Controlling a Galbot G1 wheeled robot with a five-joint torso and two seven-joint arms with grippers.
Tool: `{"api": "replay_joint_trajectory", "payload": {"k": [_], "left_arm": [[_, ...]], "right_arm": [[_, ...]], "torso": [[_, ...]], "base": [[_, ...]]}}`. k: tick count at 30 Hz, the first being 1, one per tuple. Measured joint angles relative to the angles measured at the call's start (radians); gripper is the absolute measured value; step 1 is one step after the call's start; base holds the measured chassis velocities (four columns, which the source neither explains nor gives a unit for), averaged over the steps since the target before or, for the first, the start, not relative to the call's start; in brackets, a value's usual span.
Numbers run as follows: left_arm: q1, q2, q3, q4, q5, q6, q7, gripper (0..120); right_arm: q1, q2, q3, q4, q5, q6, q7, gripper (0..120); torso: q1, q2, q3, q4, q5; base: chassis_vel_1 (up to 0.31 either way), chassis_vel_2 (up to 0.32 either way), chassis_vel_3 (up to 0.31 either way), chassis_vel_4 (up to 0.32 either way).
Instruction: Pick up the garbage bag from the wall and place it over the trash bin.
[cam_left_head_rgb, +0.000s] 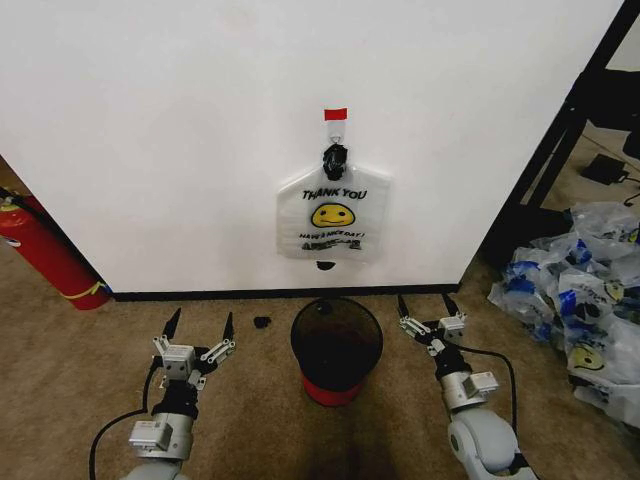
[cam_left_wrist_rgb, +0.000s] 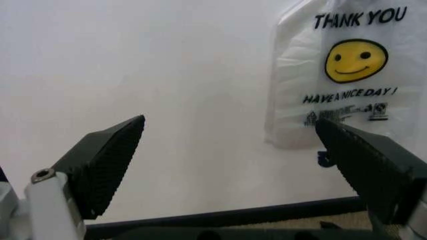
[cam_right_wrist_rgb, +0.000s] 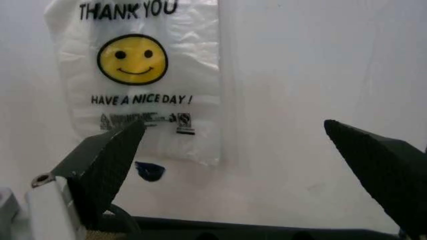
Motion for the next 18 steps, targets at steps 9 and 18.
{"api": "replay_joint_trajectory", "payload": {"k": [9,18], "left_arm": [[0.002,-0.003,0.005,0.001,0.013,0.002,0.003,100],[0.014,0.000,-0.004,-0.015,0.016,0.002,0.005,100]], "right_arm": [[0.092,-0.006,-0.048,-0.077,0.075,0.058,-0.010,100],[0.230,-0.019,-0.181,-0.136,0.317,0.076,-0.076,100]], "torso": [[0.000,0.000,0.000,-0.0002,0.0002],[0.000,0.000,0.000,0.0004,0.0000]], "base": [[0.000,0.000,0.000,0.000],[0.000,0.000,0.000,0.000]]}}
